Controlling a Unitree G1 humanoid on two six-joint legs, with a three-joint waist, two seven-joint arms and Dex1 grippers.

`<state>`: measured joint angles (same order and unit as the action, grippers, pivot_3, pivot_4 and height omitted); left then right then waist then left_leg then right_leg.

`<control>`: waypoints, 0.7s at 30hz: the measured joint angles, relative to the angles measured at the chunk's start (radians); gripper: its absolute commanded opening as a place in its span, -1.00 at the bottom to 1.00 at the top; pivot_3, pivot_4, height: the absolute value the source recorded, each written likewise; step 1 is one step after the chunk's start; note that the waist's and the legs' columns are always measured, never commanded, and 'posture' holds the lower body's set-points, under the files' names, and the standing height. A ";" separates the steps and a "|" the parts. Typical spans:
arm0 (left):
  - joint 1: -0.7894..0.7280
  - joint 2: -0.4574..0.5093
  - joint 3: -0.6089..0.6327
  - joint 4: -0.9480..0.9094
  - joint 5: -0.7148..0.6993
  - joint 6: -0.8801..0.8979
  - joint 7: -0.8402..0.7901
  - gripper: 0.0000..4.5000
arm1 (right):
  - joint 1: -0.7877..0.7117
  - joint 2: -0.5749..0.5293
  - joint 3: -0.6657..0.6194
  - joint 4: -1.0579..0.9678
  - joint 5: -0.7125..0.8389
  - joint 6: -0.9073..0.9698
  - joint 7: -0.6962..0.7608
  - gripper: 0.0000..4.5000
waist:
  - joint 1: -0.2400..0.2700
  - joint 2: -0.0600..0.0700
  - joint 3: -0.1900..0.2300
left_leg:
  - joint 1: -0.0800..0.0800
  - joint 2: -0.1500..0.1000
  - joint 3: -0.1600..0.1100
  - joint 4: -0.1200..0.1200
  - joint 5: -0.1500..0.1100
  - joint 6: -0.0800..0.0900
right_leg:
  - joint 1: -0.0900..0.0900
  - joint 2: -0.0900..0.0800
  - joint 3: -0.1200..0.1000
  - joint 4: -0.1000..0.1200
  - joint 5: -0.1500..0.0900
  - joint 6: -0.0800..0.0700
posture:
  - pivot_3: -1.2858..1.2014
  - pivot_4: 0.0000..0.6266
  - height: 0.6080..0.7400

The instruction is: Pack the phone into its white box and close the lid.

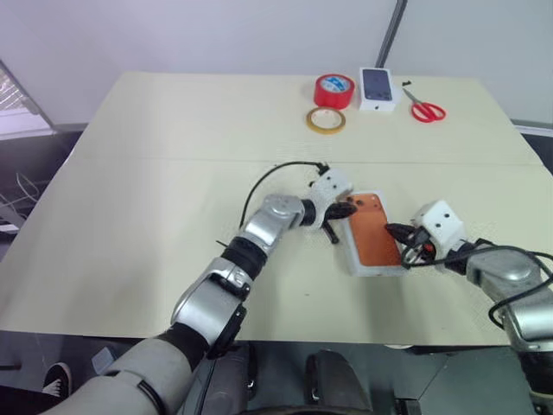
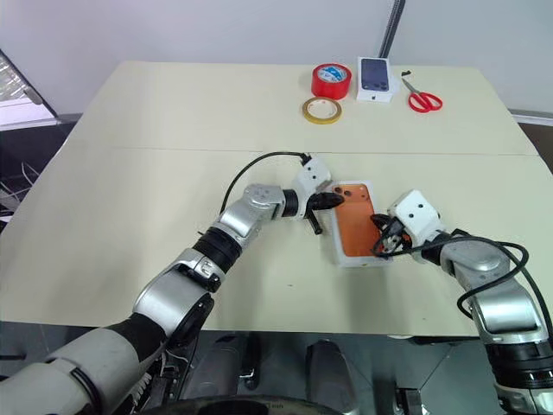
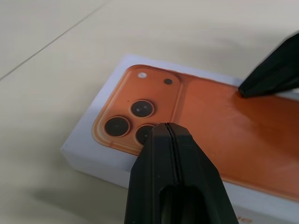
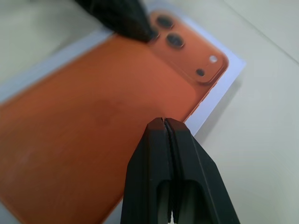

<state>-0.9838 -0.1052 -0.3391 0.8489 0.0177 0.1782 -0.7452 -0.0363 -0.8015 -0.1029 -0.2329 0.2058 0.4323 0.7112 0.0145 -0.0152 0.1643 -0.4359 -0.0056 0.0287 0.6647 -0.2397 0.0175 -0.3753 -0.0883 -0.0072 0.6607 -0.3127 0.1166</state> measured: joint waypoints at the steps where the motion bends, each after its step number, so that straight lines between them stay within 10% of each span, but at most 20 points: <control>1: 0.000 -0.003 0.001 0.007 0.002 -0.004 -0.001 -1.00 | 0.004 0.000 0.001 -0.003 -0.004 0.001 0.000 -0.98 | 0.000 0.000 0.000 | 0.003 0.000 0.000 0.000 -0.001 0.000 | 0.003 0.000 0.000 -0.002 0.000 0.000 | 0.03 -0.52 0.82; 6: 0.016 0.000 0.073 -0.005 -0.055 0.046 -0.058 -0.61 | -0.006 0.049 -0.040 -0.033 0.097 0.099 0.022 -0.58 | -0.003 0.000 0.000 | 0.007 0.001 -0.001 -0.002 -0.001 0.001 | 0.008 -0.001 0.000 -0.004 0.000 0.000 | 0.03 -0.52 0.82; 13: 0.078 0.105 0.180 -0.222 -0.151 0.039 -0.115 0.98 | -0.099 0.077 -0.099 -0.037 0.219 0.114 0.074 0.99 | -0.004 0.005 0.003 | 0.003 0.001 0.000 -0.003 -0.001 0.000 | 0.001 -0.003 0.001 -0.003 0.000 0.000 | 0.03 -0.52 0.82; 21: 0.342 0.428 0.337 -0.680 -0.355 0.225 -0.236 0.98 | -0.087 0.032 -0.138 0.001 0.231 0.005 0.180 0.99 | -0.004 0.005 0.003 | 0.003 0.001 0.000 -0.003 0.000 -0.001 | 0.003 -0.005 0.001 -0.003 0.000 0.000 | 0.03 -0.52 0.82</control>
<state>-0.6422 0.3225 -0.0022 0.1691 -0.3370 0.4034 -0.9809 -0.1232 -0.7696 -0.2412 -0.2315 0.4370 0.4372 0.8914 0.0103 -0.0099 0.1670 -0.4325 -0.0049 0.0291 0.6615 -0.2397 0.0162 -0.3723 -0.0931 -0.0061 0.6578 -0.3125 0.1164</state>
